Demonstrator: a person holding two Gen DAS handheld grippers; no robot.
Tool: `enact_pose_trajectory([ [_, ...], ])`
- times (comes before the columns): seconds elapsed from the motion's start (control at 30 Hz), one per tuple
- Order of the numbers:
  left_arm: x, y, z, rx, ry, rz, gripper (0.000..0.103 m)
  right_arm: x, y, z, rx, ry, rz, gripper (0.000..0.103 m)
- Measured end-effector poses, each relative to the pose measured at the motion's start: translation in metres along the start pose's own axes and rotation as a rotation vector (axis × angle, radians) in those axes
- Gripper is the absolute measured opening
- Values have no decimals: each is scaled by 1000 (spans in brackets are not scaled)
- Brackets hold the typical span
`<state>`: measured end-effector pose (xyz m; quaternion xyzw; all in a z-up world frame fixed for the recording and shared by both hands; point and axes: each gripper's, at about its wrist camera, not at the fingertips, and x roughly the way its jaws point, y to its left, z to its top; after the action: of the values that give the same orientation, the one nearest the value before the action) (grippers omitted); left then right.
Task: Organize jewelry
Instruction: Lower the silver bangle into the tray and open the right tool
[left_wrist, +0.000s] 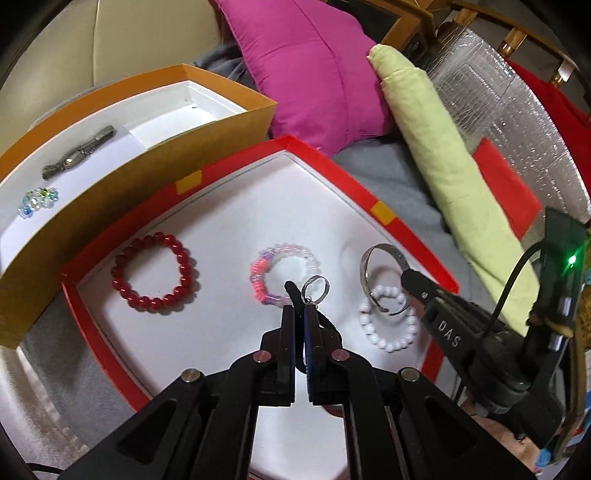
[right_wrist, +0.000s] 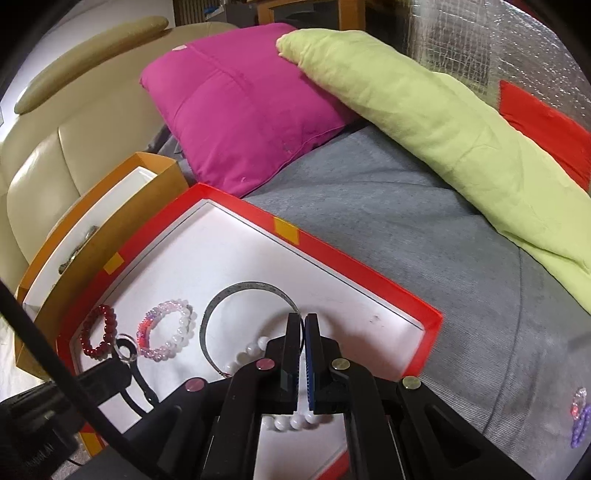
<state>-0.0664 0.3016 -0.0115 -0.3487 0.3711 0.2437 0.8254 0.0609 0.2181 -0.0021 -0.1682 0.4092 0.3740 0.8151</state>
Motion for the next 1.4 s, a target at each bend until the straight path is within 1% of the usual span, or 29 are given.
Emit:
enact_pose_trajectory([
  [0.07, -1, 2, 0, 7, -7, 29, 5, 2, 3, 2, -4, 4, -1, 3],
  [0.17, 1, 5, 0, 7, -4, 52, 5, 2, 7, 5, -12, 3, -2, 3],
  [0.33, 2, 3, 0, 19, -7, 72, 5, 2, 11, 7, -23, 9, -11, 3],
  [0.8, 5, 6, 1, 7, -6, 99, 5, 3, 14, 10, -29, 19, -21, 3],
  [1.4, 12, 3, -1, 18, 10, 121, 5, 19, 18, 15, -31, 32, -29, 3],
])
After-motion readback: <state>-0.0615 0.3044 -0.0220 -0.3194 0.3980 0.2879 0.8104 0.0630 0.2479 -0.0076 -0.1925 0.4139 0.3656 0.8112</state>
